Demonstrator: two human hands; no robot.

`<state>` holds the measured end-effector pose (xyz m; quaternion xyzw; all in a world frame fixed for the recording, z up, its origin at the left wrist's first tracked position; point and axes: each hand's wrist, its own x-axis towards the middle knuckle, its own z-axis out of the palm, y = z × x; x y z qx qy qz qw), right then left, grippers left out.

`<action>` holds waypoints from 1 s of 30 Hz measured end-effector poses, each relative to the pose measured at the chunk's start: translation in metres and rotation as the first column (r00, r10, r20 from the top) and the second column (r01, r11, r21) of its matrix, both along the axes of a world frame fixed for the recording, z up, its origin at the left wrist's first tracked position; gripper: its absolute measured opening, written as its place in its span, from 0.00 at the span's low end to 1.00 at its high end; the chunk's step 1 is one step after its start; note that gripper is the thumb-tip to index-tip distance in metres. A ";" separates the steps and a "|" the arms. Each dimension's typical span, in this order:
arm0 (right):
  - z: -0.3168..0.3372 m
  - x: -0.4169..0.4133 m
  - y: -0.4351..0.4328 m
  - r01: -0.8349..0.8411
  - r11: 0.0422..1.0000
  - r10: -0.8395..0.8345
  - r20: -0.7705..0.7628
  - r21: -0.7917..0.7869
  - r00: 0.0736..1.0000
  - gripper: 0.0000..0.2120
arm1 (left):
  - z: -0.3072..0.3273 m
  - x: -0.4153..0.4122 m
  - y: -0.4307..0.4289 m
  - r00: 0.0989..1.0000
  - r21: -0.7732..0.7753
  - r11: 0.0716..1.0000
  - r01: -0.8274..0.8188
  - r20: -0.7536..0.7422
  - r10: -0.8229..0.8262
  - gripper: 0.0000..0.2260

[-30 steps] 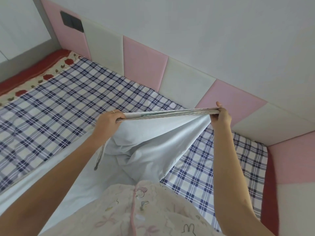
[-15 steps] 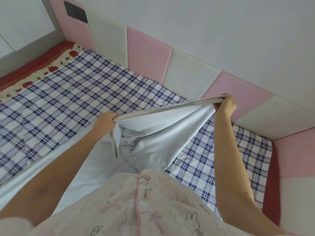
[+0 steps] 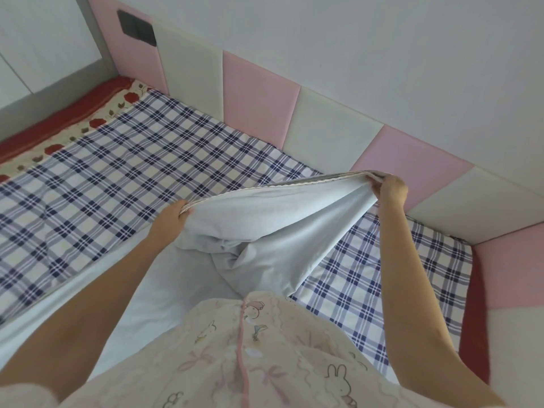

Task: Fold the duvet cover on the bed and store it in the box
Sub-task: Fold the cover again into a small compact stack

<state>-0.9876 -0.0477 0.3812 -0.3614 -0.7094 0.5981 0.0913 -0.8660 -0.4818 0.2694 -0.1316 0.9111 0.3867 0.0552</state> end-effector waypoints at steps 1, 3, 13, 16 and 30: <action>0.000 0.002 0.001 -0.119 0.985 0.106 0.110 0.123 0.988 0.10 | 0.002 -0.001 -0.002 1.000 0.009 1.000 0.017 0.023 -0.017 0.06; -0.001 0.008 -0.005 -0.427 0.846 0.325 0.326 0.320 0.888 0.02 | 0.006 -0.005 -0.001 0.988 0.020 0.996 0.083 0.126 -0.084 0.10; -0.085 0.082 -0.010 -0.844 0.128 0.312 0.786 0.521 0.533 0.09 | -0.005 0.022 0.046 0.701 0.009 0.769 0.639 0.403 -0.588 0.23; -0.106 0.097 -0.004 -0.858 0.116 0.637 0.625 0.500 0.451 0.05 | -0.010 0.029 0.053 0.712 0.061 0.780 0.623 0.368 -0.598 0.22; -0.149 0.147 -0.004 -0.888 -0.162 0.435 0.777 -0.431 -0.456 0.49 | -0.012 0.073 0.067 0.219 -0.092 0.322 0.942 0.897 -0.385 0.48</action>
